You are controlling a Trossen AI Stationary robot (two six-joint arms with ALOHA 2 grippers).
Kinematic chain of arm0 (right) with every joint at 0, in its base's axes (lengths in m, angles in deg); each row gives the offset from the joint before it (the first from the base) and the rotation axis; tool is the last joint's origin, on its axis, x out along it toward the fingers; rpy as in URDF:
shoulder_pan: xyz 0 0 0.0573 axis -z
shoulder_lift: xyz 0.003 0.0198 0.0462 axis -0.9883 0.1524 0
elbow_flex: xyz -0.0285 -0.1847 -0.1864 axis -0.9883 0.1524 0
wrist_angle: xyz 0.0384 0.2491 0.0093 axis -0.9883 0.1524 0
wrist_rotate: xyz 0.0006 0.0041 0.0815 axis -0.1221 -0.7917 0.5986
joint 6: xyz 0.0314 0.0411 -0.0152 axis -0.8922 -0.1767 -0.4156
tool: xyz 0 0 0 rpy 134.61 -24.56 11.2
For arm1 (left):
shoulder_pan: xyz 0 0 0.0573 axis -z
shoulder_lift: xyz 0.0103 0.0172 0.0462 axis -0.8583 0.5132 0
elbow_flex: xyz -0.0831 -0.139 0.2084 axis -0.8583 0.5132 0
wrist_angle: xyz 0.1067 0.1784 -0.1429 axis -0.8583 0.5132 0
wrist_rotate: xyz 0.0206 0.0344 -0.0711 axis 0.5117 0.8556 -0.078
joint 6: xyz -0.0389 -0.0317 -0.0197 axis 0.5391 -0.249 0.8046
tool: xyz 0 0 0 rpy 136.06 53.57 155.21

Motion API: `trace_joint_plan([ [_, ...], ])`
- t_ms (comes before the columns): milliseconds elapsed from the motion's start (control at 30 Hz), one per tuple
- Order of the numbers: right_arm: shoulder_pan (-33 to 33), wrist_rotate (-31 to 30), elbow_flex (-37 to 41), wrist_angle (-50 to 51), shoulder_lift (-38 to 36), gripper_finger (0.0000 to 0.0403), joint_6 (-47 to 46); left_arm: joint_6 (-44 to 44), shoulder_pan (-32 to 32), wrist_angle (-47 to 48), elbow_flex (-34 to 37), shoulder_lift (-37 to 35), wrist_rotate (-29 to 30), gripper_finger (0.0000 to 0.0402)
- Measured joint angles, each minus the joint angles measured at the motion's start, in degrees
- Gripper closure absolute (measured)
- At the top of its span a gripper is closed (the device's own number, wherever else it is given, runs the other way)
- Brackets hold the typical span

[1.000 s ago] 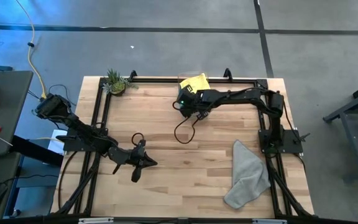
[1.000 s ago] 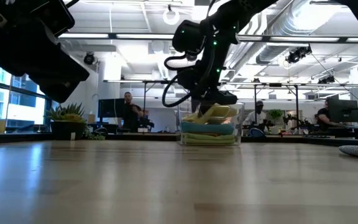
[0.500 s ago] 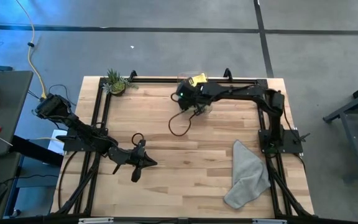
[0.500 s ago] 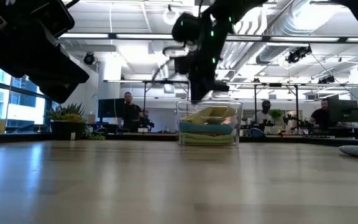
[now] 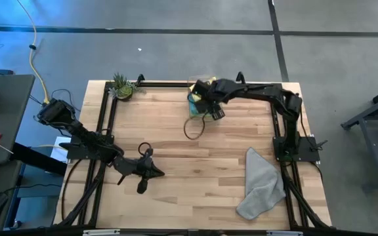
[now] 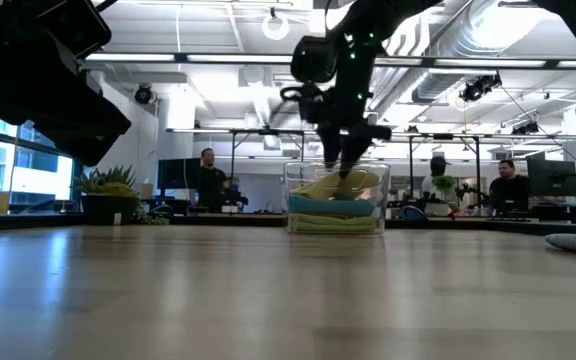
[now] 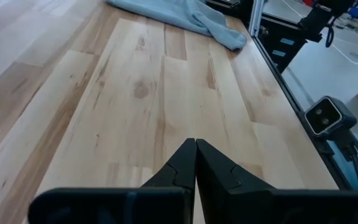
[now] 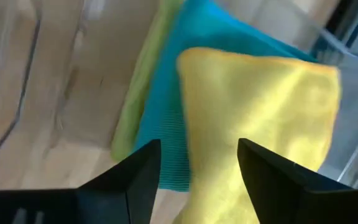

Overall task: Fold microfiber towels
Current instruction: Stack the yellow microfiber cloth on top of the blue microfiber cloth in the transparent bin

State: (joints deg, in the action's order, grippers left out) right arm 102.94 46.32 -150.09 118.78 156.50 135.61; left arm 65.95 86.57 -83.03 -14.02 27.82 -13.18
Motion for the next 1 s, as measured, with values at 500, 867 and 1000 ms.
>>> trace_joint_plan([
  [500,-3.23,-12.85,9.9,-16.99,-0.42,0.0232,11.1,-0.63,0.14,1.03,0.0,0.0,0.85,0.0401],
  [867,-2.58,-11.19,9.25,-15.05,-0.42,0.0391,7.55,-0.6,0.14,1.02,0.0,0.0,1.42,0.0401],
  [1000,-1.43,-6.46,5.12,-13.17,-0.13,0.0387,1.53,-0.46,0.14,1.07,0.0,0.0,1.42,0.0401],
])
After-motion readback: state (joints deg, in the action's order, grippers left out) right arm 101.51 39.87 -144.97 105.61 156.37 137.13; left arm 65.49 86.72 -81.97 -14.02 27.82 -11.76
